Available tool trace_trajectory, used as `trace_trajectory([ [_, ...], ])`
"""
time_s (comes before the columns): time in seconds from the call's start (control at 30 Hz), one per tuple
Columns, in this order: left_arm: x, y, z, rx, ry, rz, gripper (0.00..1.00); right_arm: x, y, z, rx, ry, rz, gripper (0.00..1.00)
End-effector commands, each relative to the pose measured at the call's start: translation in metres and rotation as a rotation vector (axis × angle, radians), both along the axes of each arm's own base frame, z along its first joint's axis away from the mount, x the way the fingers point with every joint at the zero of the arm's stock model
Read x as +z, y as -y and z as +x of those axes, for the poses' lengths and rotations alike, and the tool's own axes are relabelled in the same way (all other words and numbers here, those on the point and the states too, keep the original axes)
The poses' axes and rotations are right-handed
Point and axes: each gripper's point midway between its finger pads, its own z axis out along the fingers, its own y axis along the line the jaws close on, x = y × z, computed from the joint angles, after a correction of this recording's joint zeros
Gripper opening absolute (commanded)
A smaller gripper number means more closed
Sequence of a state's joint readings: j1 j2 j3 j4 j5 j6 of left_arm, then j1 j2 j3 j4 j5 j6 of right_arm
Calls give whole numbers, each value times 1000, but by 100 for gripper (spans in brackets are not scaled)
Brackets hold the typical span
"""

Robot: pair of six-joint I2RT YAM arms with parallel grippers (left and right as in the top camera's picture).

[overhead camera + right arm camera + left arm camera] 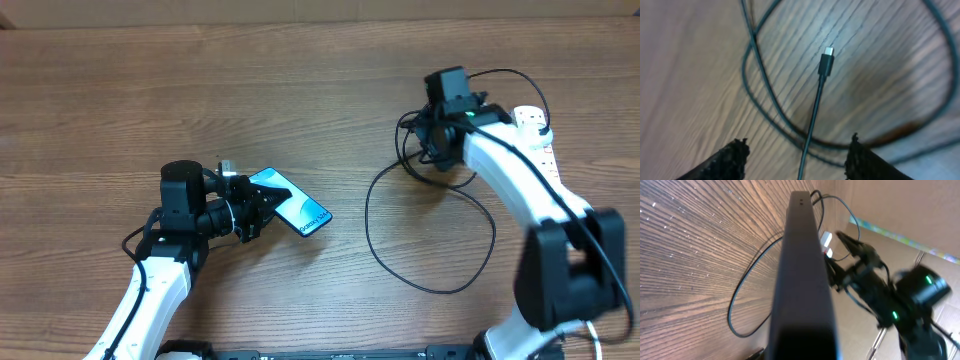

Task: Plug charger to phone and switch on socket
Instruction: 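Release the phone with the right gripper and move it to the cable, then grasp the black cable's USB-C plug with the right gripper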

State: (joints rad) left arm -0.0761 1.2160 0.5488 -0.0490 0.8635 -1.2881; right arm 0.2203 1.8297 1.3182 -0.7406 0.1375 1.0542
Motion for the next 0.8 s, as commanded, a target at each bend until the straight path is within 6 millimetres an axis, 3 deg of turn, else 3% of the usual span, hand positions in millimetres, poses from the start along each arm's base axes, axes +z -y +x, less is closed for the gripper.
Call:
trace_trajectory([
  [0.0, 8, 4, -2, -43, 31, -22, 4, -11, 0, 12, -2, -6, -14, 60],
  [0.27, 8, 4, -3, -47, 31, -26, 4, -62, -1, 9, -19, -101, -21, 58],
  [0.43, 7, 4, -3, -47, 25, -26, 4, -78, -3, 7, -15, -134, -17, 52],
  [0.77, 8, 6, -5, -58, 23, -36, 4, -85, -14, 1, 13, -167, 26, 17],
])
